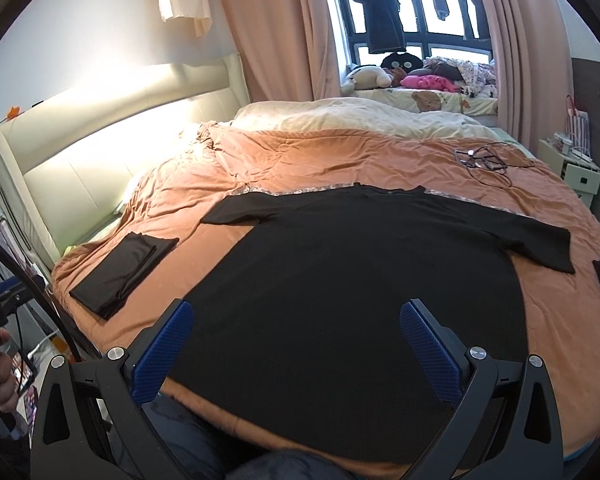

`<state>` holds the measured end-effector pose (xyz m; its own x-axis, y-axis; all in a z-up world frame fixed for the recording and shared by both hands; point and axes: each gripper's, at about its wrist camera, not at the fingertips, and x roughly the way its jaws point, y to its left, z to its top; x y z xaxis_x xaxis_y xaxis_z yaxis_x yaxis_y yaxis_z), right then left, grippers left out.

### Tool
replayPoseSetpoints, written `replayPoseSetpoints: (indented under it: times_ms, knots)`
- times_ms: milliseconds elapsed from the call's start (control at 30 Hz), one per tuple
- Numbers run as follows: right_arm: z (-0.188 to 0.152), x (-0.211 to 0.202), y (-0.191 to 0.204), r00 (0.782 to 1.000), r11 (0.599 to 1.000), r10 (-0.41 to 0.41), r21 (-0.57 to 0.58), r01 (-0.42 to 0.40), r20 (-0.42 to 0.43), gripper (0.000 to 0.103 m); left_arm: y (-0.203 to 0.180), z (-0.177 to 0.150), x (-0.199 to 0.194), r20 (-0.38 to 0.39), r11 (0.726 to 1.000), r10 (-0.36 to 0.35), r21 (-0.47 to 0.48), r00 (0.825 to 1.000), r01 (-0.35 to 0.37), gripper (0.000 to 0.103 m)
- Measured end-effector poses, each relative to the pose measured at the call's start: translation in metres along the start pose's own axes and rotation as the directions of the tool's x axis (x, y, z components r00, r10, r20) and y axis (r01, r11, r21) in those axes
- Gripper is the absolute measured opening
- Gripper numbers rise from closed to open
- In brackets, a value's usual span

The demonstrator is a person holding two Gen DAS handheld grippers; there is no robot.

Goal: Fold small clothes
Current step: 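Move both grippers toward the side edge of the black t-shirt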

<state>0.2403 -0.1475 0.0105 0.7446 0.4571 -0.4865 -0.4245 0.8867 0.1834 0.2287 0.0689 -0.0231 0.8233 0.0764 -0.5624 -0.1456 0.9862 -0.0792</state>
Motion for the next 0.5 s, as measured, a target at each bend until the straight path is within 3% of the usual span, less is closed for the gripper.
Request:
replayPoseSetpoints:
  times_ms: [500]
  knots:
    - [0.033, 0.086, 0.0, 0.998, 0.995, 0.041, 0.092, -0.036, -0.047, 0.103, 0.031, 0.051, 0.081, -0.037, 0.999, -0.001, -0.04, 0.999, 0.0, 0.098]
